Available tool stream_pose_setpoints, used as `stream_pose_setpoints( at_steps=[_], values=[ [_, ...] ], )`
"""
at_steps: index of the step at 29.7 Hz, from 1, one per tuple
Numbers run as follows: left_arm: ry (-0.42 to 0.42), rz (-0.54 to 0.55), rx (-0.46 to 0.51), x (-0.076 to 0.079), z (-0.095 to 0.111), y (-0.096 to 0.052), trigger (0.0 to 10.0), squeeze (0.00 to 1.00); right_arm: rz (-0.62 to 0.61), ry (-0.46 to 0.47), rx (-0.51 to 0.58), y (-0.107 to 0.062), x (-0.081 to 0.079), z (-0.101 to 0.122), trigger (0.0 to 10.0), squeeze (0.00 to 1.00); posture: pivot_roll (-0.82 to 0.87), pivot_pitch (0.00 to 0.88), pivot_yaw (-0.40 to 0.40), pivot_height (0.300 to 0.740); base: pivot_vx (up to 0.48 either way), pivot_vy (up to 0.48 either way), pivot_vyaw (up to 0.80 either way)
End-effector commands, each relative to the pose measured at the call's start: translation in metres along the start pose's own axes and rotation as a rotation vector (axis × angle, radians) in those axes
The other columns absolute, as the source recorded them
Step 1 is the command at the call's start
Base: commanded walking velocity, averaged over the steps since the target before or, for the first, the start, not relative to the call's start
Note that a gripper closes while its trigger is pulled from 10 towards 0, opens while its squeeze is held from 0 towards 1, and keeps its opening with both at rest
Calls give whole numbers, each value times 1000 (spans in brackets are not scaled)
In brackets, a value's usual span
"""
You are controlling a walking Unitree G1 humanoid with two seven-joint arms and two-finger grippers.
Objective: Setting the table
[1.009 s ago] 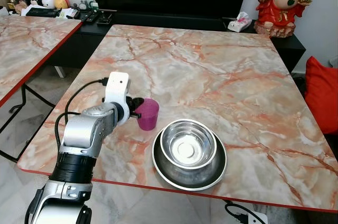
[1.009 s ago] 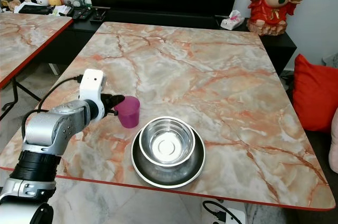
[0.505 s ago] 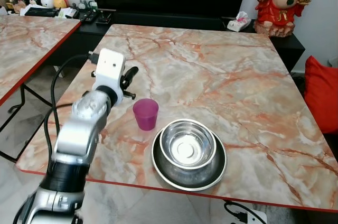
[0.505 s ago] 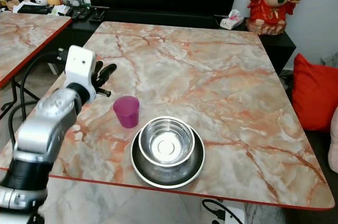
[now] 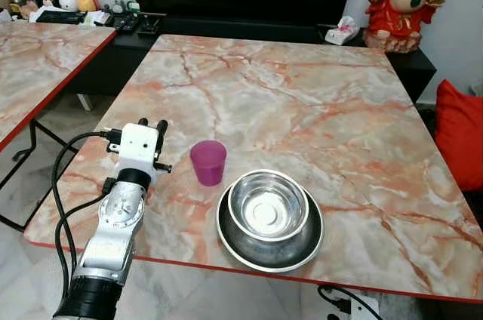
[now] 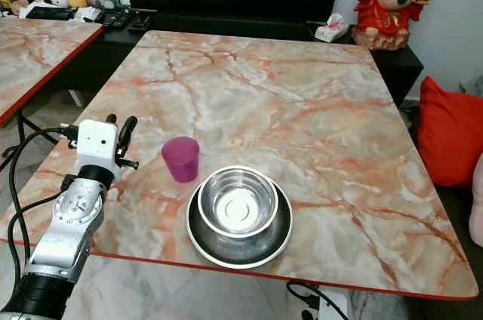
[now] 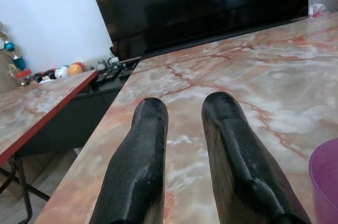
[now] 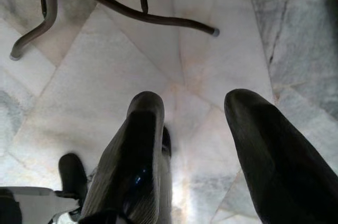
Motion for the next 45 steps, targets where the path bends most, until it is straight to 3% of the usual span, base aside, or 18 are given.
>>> stream_pose_setpoints(
  at_steps=[1,13,22,45],
  values=[
    [-5,-13,19,2,3,4,10000,0,-12,17,-6,0,1,-2,10000,0,100,0,0,740,0,0,0],
    [-51,-27,7,3,-8,5,10000,0,-43,-17,-20,-4,16,-13,10000,0,79,0,-7,740,0,0,0],
    [-88,-14,0,3,-11,3,10000,0,-22,-17,6,-1,7,-2,10000,0,88,0,-17,740,0,0,0],
    [-103,-25,33,8,-4,4,10000,0,-4,-8,32,1,-1,6,10000,0,103,0,-18,740,0,466,0]
  ],
)
Point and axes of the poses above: a point about 5 cm out from each wrist's last joint towards the gripper, its own y axis pointing out of the wrist towards the gripper, its own z axis along the axis of the wrist's last joint, x = y × z, the point moved 1 cm from there along y, pointing out of the wrist towards the gripper, and after that the axes turned 15 degrees about -y, right-handed, at the moved point
